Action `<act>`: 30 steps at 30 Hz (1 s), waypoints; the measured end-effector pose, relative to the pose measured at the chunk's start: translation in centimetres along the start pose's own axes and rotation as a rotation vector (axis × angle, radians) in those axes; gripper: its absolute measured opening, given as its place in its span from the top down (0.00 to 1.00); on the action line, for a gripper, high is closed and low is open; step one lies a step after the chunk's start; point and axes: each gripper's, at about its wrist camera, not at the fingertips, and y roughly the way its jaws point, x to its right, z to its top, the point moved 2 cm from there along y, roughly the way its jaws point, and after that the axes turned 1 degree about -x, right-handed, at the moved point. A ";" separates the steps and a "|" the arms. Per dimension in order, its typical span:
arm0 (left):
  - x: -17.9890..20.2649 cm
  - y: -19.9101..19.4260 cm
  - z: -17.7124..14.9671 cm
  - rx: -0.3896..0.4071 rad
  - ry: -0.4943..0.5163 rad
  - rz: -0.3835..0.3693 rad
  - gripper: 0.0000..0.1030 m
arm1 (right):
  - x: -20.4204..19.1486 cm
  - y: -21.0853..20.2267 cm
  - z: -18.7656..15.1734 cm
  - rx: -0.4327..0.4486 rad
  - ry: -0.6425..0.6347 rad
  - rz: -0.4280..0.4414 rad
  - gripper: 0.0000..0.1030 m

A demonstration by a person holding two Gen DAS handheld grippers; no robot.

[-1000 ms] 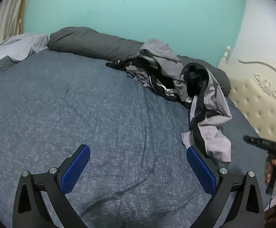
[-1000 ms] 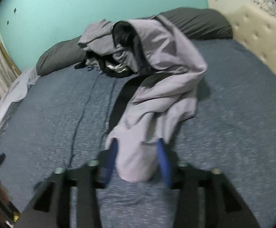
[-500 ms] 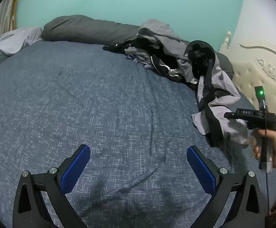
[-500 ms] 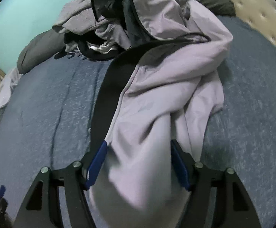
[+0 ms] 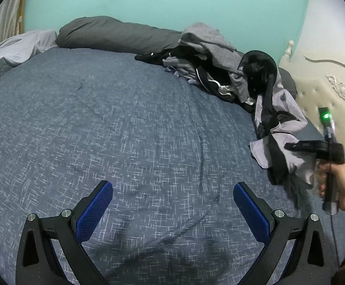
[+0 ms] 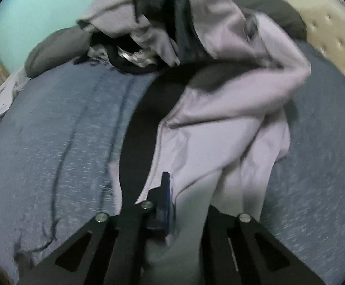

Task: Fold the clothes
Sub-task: 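Pull the lavender jacket out of the pile with the right tool, then lay the jacket on the bed with the right tool, spreading it out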

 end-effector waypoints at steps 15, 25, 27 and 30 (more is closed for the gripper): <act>3.5 -10.7 6.0 0.134 0.031 -0.036 0.00 | -0.6 -25.4 6.1 0.328 -0.183 0.059 0.98; 5.6 -20.2 9.4 0.233 0.084 -0.057 0.00 | -6.1 -39.1 5.7 0.388 -0.403 0.213 0.98; 5.8 -21.3 9.2 0.235 0.093 -0.067 0.00 | -6.9 -38.6 4.5 0.348 -0.436 0.226 0.98; 6.2 -21.5 8.5 0.217 0.114 -0.091 0.00 | -7.3 -35.7 1.8 0.271 -0.447 0.262 0.98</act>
